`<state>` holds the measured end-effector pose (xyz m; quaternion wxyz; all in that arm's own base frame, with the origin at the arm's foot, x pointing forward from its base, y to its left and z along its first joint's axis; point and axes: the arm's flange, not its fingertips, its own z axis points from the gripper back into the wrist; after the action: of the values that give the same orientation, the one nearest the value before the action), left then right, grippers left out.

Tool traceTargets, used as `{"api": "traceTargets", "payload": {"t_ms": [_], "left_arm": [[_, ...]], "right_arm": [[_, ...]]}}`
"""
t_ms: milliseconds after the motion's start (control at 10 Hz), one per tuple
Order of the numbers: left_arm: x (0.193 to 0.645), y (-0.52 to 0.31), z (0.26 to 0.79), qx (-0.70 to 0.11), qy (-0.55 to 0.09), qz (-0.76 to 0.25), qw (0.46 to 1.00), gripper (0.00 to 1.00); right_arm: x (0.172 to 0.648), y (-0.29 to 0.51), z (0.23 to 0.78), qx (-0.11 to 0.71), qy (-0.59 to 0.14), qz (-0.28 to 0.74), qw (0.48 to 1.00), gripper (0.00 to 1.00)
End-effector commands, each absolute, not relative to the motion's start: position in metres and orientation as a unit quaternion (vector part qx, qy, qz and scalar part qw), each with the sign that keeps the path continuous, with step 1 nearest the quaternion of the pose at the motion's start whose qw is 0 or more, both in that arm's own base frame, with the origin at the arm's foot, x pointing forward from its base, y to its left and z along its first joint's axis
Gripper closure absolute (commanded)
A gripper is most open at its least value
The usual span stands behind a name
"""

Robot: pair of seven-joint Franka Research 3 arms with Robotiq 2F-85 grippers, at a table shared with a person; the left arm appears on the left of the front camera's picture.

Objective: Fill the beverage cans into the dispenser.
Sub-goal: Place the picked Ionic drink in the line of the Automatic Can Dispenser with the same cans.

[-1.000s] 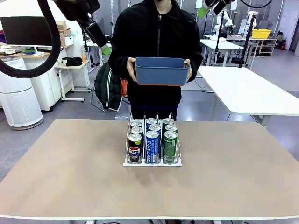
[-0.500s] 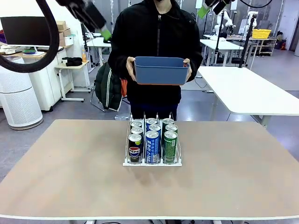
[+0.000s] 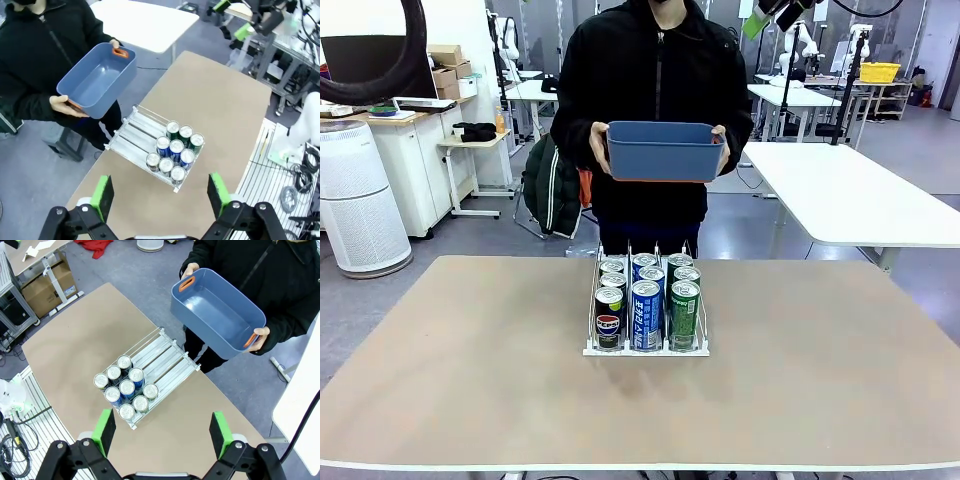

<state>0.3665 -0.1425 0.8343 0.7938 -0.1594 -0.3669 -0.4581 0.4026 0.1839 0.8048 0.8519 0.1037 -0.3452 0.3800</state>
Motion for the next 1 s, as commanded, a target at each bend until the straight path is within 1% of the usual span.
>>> {"api": "traceTargets", "payload": {"t_ms": [0, 400, 900], "left_arm": [[0.379, -0.134, 0.841, -0.164, -0.335, -0.506, 0.778, 0.00], [0.376, -0.144, 0.833, -0.151, -0.328, -0.524, 0.771, 0.00], [0.375, -0.144, 0.833, -0.150, -0.341, -0.511, 0.775, 0.00]], "right_arm": [[0.402, 0.184, 0.805, 0.105, -0.344, 0.379, 0.852, 0.00], [0.402, 0.184, 0.805, 0.105, -0.344, 0.379, 0.852, 0.00], [0.402, 0.184, 0.805, 0.105, -0.344, 0.379, 0.852, 0.00]]}}
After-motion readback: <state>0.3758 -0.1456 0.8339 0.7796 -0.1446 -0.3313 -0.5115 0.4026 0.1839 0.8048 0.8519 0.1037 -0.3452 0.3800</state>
